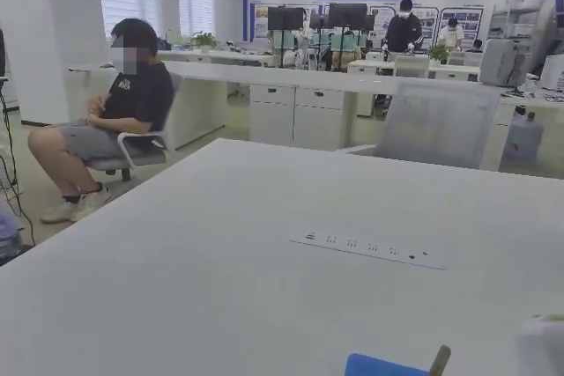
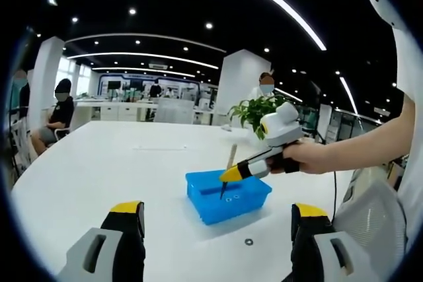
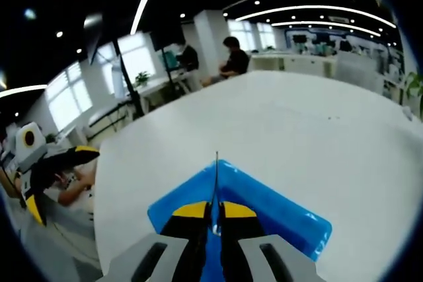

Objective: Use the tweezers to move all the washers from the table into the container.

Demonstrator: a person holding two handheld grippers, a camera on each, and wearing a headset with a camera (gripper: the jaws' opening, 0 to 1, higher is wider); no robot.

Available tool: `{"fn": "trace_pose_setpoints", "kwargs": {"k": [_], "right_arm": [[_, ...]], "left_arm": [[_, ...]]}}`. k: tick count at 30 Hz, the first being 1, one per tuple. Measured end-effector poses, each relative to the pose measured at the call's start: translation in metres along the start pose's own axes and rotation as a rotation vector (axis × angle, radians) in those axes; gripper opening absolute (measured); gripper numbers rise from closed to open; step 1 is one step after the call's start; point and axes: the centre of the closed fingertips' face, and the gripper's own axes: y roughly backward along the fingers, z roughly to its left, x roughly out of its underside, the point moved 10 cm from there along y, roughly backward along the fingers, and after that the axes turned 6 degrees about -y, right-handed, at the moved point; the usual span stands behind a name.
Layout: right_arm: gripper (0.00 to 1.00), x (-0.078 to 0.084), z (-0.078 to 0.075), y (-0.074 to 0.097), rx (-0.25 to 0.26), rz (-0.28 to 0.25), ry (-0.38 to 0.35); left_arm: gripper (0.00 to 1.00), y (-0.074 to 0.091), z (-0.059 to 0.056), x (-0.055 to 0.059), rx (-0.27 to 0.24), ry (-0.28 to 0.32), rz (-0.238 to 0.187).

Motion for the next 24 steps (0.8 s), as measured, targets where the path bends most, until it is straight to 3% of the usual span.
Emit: {"fn": "trace_pose_setpoints", "kwargs": {"k": [11, 24], "right_arm": [[0.03, 0.0063, -0.0053, -0.0069, 0.021, 0.029, 0.062], [0.04, 0.0070, -0.0038, -0.0057, 0.003, 0.024, 0.052]], "left_arm": [[0.93, -0.0011, 0.0006, 0.0010, 0.000, -0.007, 0.012], [0.93, -0.0013, 0.0003, 0.0025, 0.005, -0.009, 0.017]]}}
